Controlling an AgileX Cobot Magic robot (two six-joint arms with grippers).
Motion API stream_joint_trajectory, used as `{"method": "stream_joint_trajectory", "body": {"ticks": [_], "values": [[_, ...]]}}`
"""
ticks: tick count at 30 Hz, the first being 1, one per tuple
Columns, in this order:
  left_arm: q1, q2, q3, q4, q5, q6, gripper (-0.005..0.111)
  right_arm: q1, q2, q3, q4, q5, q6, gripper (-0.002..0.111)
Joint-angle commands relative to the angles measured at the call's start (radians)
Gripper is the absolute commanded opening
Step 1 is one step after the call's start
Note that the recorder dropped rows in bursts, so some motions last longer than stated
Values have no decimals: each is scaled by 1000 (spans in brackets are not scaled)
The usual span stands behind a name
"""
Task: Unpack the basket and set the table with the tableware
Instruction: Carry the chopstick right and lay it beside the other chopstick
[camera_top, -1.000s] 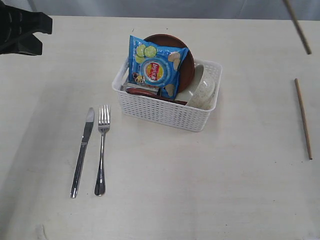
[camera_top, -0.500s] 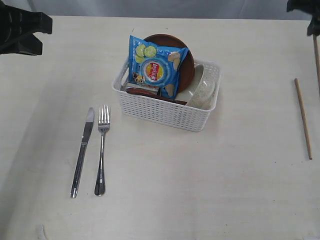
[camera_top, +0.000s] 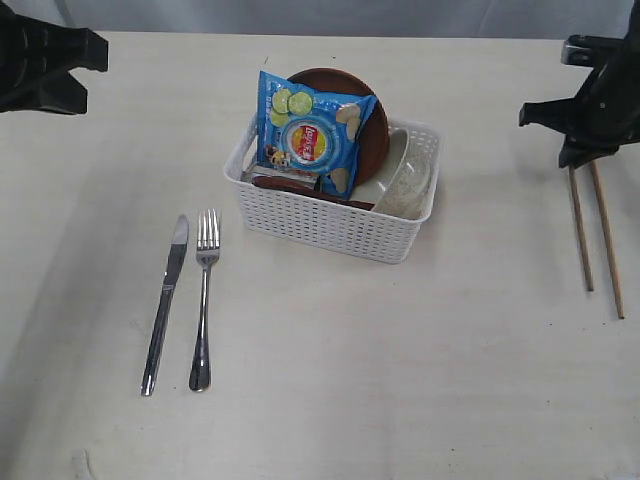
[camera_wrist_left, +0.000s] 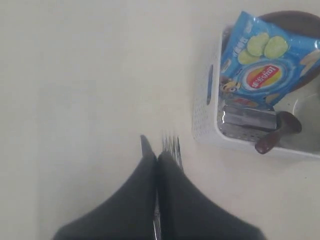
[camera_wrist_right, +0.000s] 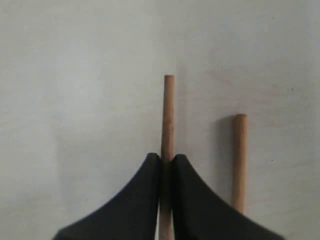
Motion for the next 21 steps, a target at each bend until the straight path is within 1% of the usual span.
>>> {"method": "stream_joint_trajectory", "body": {"ticks": [1, 2, 4, 9, 11, 14, 17, 18, 19, 20, 21], "values": [[2, 11, 5, -13, -13, -8, 0, 2, 5, 5, -8, -14, 14, 0], [2, 11, 7, -13, -14, -8, 0, 2, 5, 5, -8, -14, 14, 0], [2, 11, 7, -13, -14, -8, 0, 2, 5, 5, -8, -14, 14, 5], [2, 11, 7, -13, -14, -8, 0, 2, -2, 5, -8, -10, 14, 35], [2, 11, 7, -13, -17, -8, 0, 2, -14, 5, 2, -10, 14, 41], [2, 11, 7, -13, -17, -8, 0, 2, -45, 5, 57, -10, -7, 42], [2, 11, 7, -13, -17, -8, 0, 4, -96, 0, 183, -20, -94, 42], [2, 11, 7, -13, -15, -7, 0, 9, -135, -9, 320, -11, -187, 42], [2, 11, 7, -13, -15, -7, 0, 12, -155, -13, 380, -2, -242, 42], [2, 11, 7, -13, -15, -7, 0, 38, -189, -21, 510, 27, -330, 42], [2, 11, 7, -13, -15, -7, 0, 53, -201, -26, 549, 41, -350, 40]]}}
